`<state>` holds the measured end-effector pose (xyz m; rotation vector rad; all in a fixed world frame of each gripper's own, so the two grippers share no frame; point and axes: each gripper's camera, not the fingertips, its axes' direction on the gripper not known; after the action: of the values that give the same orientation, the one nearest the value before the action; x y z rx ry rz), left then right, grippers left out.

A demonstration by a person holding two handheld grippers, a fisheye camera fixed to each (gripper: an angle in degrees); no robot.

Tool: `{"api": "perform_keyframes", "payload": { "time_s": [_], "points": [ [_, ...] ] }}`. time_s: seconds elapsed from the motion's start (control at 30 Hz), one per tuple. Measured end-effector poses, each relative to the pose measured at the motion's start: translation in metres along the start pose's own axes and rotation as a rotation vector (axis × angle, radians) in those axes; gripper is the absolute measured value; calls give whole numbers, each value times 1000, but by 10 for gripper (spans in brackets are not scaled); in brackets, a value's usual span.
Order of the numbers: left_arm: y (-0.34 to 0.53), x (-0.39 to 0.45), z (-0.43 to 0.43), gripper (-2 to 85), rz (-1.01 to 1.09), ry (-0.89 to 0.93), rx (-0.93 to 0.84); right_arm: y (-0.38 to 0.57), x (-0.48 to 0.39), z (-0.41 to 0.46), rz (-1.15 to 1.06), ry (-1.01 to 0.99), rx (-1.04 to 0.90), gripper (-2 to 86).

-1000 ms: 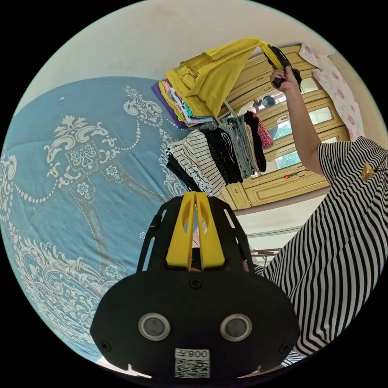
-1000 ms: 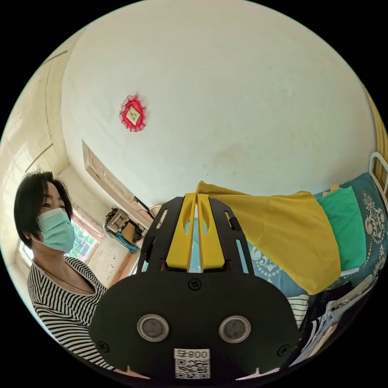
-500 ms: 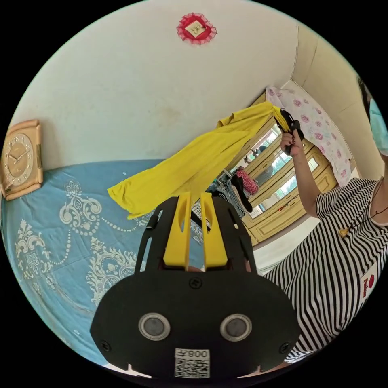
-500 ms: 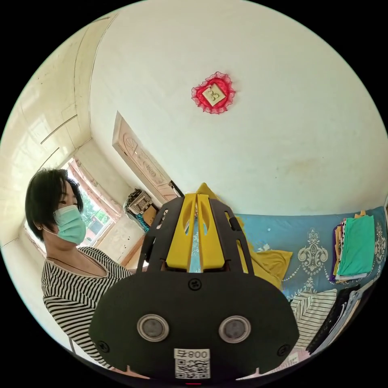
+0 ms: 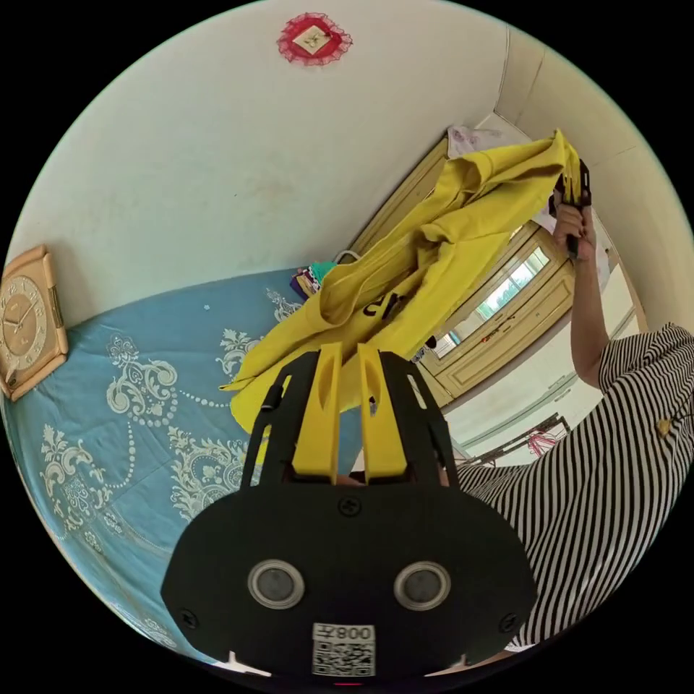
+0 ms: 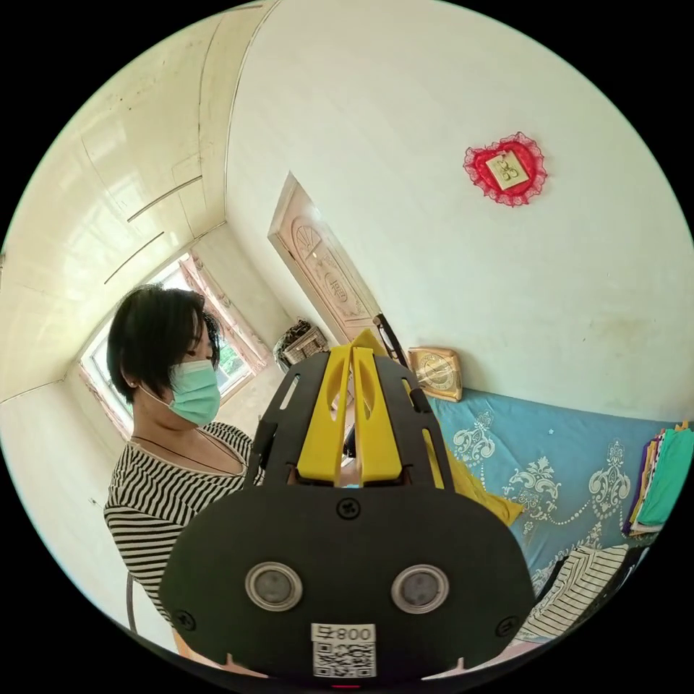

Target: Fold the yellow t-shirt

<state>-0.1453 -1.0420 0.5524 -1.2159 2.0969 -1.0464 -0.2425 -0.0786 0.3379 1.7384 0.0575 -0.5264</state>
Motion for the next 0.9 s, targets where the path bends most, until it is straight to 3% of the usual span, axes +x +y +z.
{"api": "perform_keyframes", "payload": {
  "time_s": [0.17,0.3,0.5,0.67,0.9],
  "points": [
    [34,39,0,99,-96,21,-6,-3,-44,-12,-25,9,36,0],
    [39,87,26,119,-50,-50,-166,-6,-61,-6,-34,-3,37,1],
    [34,174,60,34,62,15,-305,-10,-91,3,-49,29,12,2],
    [41,218,18,15,11,5,-217,-6,-110,-15,-47,105,50,2],
    [65,256,-135,9,-152,-119,106,12,-103,-47,-11,159,123,2]
  ]
}}
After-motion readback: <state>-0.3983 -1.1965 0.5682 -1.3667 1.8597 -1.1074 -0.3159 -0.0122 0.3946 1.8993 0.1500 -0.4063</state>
